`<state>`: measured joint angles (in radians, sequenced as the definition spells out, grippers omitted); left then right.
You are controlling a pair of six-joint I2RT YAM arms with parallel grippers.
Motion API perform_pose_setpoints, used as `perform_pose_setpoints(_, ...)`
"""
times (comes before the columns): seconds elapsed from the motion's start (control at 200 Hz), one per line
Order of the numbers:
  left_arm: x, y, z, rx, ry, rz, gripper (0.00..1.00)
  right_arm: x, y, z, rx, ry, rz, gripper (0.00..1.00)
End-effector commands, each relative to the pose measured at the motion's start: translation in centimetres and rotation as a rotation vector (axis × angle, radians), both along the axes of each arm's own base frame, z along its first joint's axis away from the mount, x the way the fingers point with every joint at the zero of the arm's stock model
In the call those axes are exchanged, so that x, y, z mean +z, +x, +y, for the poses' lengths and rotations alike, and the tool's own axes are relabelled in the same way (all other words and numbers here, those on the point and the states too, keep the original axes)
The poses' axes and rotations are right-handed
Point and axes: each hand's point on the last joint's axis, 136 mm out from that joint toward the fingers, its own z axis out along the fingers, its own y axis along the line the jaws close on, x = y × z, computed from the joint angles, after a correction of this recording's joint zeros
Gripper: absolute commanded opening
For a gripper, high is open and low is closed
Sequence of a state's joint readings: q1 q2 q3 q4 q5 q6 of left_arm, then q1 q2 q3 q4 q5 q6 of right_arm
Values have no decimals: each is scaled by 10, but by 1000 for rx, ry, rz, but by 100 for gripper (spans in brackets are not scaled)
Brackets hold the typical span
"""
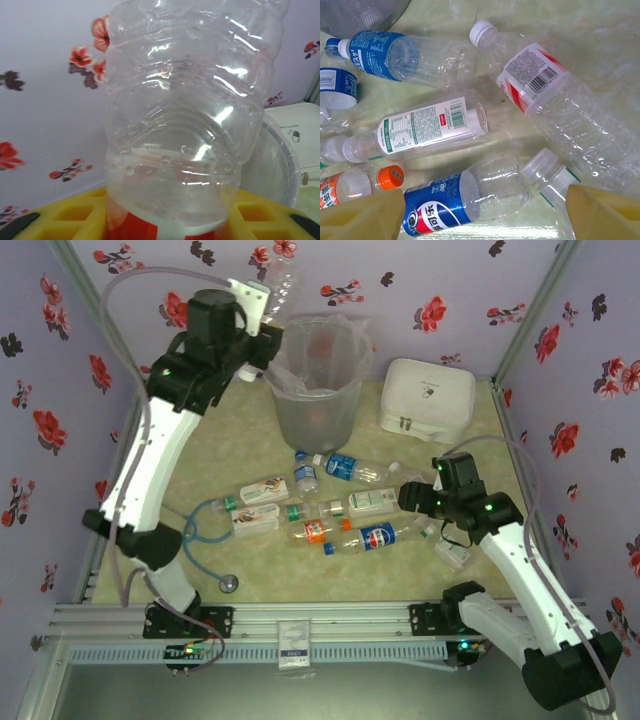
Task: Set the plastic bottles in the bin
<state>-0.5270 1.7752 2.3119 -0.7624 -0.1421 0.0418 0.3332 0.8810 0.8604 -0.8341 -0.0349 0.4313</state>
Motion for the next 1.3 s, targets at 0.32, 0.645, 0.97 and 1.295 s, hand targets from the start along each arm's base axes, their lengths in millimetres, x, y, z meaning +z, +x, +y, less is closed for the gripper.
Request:
perform_pose_setpoints(0.32,-60,71,-83,-98,-57,81,24,6,-17,-8,-36,10,15,84)
perform_pose_setpoints(0.645,-137,92,-85,-73,-11,247,37,-2,-20,-15,-52,-27,39,84)
perform_pose_setpoints(0.97,-155,89,-79,-72,6,301,64,-14,-20,-19,-69,-54,83,84)
perform_pose_setpoints(1.295,-138,82,-72,-72,3,280,77,-12,-21,-30,-81,-121,80,85)
